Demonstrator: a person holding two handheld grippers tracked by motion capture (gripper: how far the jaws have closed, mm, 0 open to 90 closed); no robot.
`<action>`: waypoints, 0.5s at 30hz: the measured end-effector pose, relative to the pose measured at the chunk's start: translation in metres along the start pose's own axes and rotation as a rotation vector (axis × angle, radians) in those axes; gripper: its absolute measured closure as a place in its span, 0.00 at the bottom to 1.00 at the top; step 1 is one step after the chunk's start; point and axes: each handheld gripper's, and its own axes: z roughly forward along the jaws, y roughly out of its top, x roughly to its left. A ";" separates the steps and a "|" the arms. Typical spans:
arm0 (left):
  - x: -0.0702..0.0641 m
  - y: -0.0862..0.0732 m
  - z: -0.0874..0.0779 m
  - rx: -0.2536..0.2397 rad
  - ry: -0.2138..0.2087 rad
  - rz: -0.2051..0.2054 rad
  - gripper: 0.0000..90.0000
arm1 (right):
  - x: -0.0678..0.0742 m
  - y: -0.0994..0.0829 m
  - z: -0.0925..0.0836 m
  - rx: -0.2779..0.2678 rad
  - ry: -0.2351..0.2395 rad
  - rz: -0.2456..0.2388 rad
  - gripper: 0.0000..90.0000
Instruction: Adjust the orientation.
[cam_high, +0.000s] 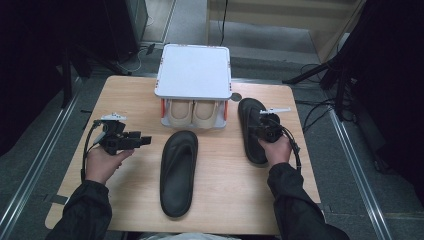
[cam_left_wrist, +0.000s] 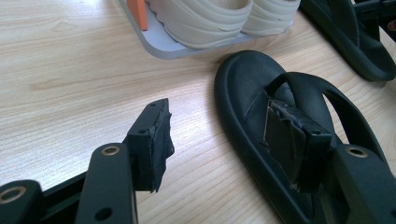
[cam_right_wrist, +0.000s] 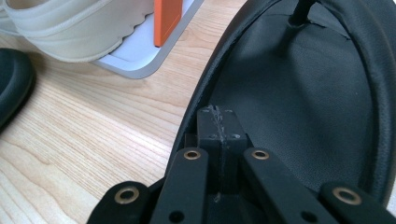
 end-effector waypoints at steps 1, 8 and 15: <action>0.000 0.000 0.000 0.000 0.000 0.001 0.46 | 0.000 0.000 0.000 -0.003 0.002 0.001 1.00; 0.000 0.000 0.000 -0.001 0.001 0.001 0.46 | -0.001 0.003 -0.005 -0.017 -0.007 0.001 1.00; -0.001 -0.003 -0.002 -0.005 0.000 -0.001 0.46 | -0.014 0.011 -0.026 -0.088 -0.005 0.022 0.98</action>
